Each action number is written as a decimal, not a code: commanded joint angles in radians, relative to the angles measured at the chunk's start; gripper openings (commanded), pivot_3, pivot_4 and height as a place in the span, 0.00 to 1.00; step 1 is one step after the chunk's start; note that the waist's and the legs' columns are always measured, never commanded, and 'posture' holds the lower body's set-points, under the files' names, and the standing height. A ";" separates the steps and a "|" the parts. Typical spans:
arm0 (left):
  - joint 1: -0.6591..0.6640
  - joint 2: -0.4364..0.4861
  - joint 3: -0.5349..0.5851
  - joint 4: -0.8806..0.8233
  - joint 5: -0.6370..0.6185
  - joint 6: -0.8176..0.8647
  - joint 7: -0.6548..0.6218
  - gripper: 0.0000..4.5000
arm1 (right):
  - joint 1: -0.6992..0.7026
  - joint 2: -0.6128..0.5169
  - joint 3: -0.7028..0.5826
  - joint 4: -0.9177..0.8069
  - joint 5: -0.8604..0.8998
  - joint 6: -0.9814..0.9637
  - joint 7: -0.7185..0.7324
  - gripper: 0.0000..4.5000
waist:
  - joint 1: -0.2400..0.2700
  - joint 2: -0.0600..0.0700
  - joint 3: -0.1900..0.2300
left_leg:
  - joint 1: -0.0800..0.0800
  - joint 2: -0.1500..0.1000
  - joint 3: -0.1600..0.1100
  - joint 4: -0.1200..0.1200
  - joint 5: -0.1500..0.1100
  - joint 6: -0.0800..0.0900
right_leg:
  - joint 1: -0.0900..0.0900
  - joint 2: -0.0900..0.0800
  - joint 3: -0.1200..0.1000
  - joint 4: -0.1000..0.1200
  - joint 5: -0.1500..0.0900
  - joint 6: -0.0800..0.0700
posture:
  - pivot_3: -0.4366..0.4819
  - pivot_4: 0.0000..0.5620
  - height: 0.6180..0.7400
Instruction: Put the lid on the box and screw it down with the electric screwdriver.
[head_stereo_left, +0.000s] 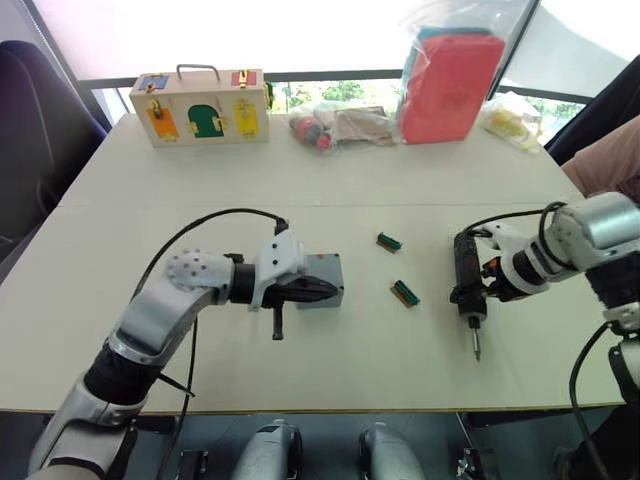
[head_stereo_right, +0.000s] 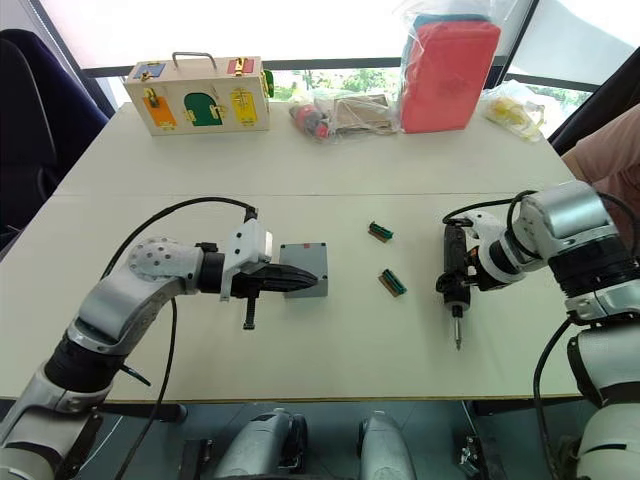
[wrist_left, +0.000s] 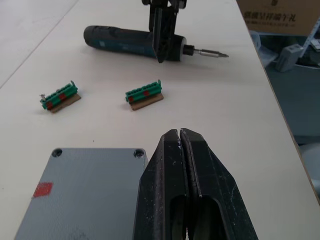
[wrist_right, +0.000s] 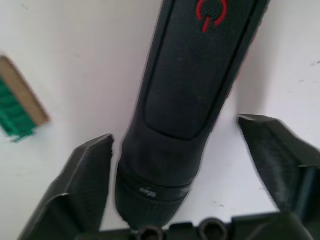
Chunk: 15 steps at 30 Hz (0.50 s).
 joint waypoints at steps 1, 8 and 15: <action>0.004 0.001 0.035 -0.031 -0.008 -0.001 0.025 0.00 | 0.028 -0.001 0.058 -0.030 -0.014 0.011 0.075 0.54 | 0.000 0.000 0.000 | 0.000 0.000 0.000 0.000 0.000 0.000 | 0.000 0.000 0.000 0.000 0.000 0.000 | 0.48 0.27 1.00; 0.001 0.029 0.094 0.052 -0.009 -0.026 0.026 0.00 | 0.017 0.016 -0.102 0.145 -0.126 -0.089 0.086 0.41 | 0.001 -0.006 -0.004 | 0.001 0.000 0.000 0.000 0.000 0.000 | 0.001 0.000 -0.001 0.000 0.000 0.000 | 0.48 0.27 1.00; -0.041 0.032 0.163 0.211 -0.051 -0.025 -0.022 0.00 | -0.115 0.023 -0.422 0.136 -0.104 -0.452 0.162 0.41 | 0.001 0.006 0.004 | -0.002 -0.003 0.002 0.000 0.001 -0.001 | -0.003 0.000 0.000 0.001 0.000 0.001 | 0.48 0.27 1.00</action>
